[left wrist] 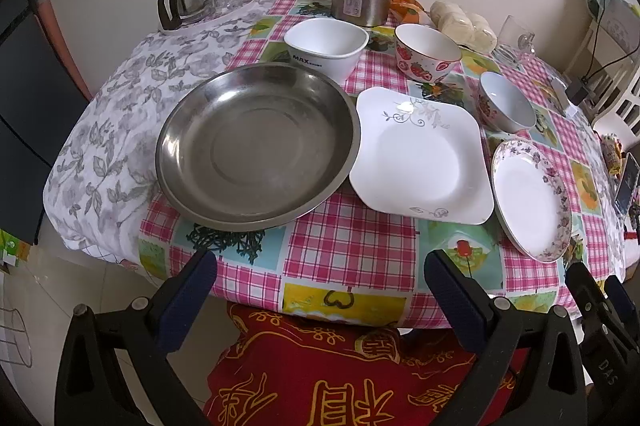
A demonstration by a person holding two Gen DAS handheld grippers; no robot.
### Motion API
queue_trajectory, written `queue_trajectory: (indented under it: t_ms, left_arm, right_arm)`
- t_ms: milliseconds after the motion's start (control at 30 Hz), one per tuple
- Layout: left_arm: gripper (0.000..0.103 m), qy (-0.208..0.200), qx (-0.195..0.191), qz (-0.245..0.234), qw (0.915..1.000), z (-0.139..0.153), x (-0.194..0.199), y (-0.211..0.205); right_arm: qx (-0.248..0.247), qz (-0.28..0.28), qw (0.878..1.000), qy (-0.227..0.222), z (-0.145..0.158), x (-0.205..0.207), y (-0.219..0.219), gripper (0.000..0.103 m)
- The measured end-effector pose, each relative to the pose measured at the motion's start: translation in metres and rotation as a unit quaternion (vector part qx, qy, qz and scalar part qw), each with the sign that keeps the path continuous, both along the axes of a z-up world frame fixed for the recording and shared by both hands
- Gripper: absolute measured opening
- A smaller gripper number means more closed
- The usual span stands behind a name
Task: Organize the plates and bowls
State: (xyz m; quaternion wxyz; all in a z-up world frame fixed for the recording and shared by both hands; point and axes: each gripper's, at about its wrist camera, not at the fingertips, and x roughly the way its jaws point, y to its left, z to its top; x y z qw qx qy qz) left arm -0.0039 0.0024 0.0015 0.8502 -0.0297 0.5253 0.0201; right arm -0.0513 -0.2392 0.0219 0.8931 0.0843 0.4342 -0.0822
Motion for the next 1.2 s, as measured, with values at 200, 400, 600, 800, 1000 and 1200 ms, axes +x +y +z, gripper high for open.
queue_trajectory:
  t_ms: [200,400,600,800,1000,1200]
  left_arm:
    - [0.103,0.001,-0.002,0.001,1.0,-0.0008,0.0007,0.0002]
    - [0.103,0.001,0.0,0.001,1.0,0.0003,0.0003,-0.0011]
    - [0.103,-0.002,0.005,-0.002,1.0,0.0031,-0.0019,-0.0034]
    - [0.103,-0.005,0.004,-0.002,1.0,0.0044,-0.0026,-0.0038]
    - [0.103,-0.005,-0.008,-0.006,0.9999,0.0049,-0.0017,-0.0021]
    - [0.103,0.001,-0.018,-0.008,0.9998,0.0029,0.0,-0.0015]
  right_arm:
    - [0.0,0.0,1.0,0.0,0.0001,-0.0002,-0.0003,0.103]
    - [-0.001,0.0,1.0,-0.001,0.0008,-0.0002,-0.0008,0.103]
    - [0.0,-0.001,1.0,-0.001,0.0012,-0.0001,-0.0008,0.103]
    - [0.0,-0.002,1.0,-0.002,0.0022,-0.0002,-0.0018,0.103]
    - [0.001,-0.004,1.0,-0.003,0.0034,-0.0001,-0.0029,0.103]
    - [0.011,-0.003,1.0,-0.001,0.0016,0.0025,-0.0038,0.103]
